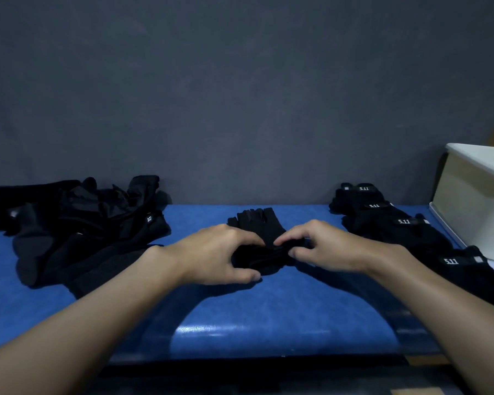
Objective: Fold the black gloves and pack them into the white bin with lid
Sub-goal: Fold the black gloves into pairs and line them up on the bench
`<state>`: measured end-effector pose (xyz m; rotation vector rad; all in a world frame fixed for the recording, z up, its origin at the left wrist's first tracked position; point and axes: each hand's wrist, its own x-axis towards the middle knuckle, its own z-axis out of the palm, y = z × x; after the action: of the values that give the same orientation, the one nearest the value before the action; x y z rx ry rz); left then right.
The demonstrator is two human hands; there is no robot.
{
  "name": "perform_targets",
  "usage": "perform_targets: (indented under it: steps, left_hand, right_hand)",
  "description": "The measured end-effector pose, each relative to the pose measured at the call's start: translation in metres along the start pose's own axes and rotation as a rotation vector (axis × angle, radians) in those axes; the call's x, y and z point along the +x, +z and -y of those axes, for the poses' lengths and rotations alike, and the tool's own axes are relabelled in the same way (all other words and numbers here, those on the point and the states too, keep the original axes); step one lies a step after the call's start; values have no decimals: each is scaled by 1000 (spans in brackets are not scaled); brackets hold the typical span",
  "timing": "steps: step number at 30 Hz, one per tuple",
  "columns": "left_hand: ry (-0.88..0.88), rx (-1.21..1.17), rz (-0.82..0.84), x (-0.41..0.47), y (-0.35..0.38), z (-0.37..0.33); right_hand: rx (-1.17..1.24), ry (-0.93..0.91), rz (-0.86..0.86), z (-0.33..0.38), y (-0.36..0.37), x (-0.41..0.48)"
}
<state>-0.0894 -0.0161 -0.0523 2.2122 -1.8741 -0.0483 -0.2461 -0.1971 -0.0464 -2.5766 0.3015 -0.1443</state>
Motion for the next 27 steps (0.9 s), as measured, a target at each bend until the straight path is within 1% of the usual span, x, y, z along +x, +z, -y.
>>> perform_targets:
  steps: [3, 7, 10, 12, 14, 15, 18, 22, 24, 27]
  left_hand:
    - [6, -55, -16, -1, 0, -1]
    - [27, -184, -112, 1, 5, 2]
    - [9, -367, -194, 3, 10, 5]
    - [-30, -492, -239, 4, 12, 8]
    - [-87, -610, -267, 5, 14, 11]
    - [-112, -671, -273, 6, 14, 12]
    - [-169, -789, -282, 8, 15, 13]
    - [-279, -796, -358, 14, 22, 15]
    - [-310, -794, -408, 17, 24, 15]
    - [-307, -772, -413, 17, 25, 17]
  right_hand:
    - [48, 5, -35, 1, -1, 1]
    - [124, 11, -39, -3, -2, 3]
    - [247, 15, -33, -5, -10, 1]
    - [344, 14, 27, -6, -16, -3]
    - [370, -2, 85, -7, -20, -7]
    - [374, -2, 84, -9, -20, -7]
    - [456, 4, 9, -11, -11, -1]
    - [579, 81, -98, -15, 4, 9]
    - [591, 113, -151, -14, 11, 14]
    - [546, 135, -217, -14, 18, 21]
